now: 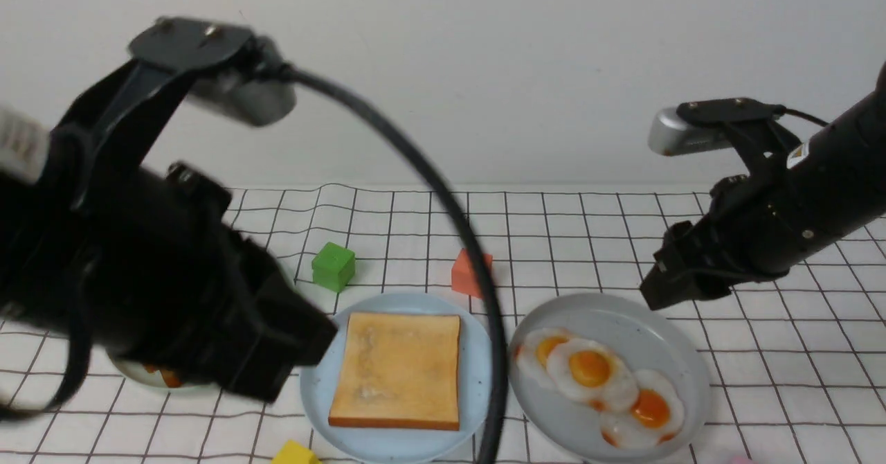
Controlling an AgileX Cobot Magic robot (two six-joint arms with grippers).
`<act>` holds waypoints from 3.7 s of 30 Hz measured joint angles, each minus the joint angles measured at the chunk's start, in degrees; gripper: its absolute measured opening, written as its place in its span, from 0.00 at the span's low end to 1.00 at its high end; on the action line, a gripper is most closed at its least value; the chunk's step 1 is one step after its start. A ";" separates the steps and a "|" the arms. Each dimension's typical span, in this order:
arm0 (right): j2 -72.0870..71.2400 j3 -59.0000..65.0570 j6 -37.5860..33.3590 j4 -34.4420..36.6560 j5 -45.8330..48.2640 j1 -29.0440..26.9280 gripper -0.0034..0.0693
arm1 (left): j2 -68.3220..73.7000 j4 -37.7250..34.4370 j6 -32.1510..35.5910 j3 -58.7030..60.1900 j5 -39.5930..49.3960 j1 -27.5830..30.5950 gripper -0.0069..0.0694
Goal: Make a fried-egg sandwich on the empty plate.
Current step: Use the right arm to grab a fried egg, then use the right arm to place the fried egg on the slice of bread in the middle, then use the left arm to grab a slice of bread
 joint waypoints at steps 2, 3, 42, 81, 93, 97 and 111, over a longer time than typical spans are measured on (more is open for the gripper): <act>1.49 -0.05 -1.74 1.04 -0.37 -0.37 0.59 | -2.12 2.36 -2.66 1.70 -0.78 -1.04 0.07; 3.89 -0.05 -3.15 1.78 -0.88 -0.49 0.59 | -4.36 4.60 -5.06 3.86 -1.49 -1.85 0.07; 22.13 -1.17 -10.41 8.97 -10.50 -0.76 0.05 | -9.44 9.78 -13.42 8.82 -4.21 -2.43 0.08; 29.84 -20.84 -10.51 17.63 -10.04 16.66 0.06 | -16.75 15.75 -24.71 8.82 6.97 -2.43 0.11; 27.18 -21.37 -9.93 16.80 -9.58 16.48 0.47 | -19.23 22.47 -25.85 8.82 2.37 -2.43 0.12; 18.65 -21.37 -10.16 11.86 -4.31 16.42 0.64 | -17.87 28.20 -32.31 8.82 -1.78 -2.43 0.12; -11.83 -21.18 -7.55 4.38 15.44 16.42 0.69 | 4.03 35.67 -46.78 8.82 -11.07 4.53 0.13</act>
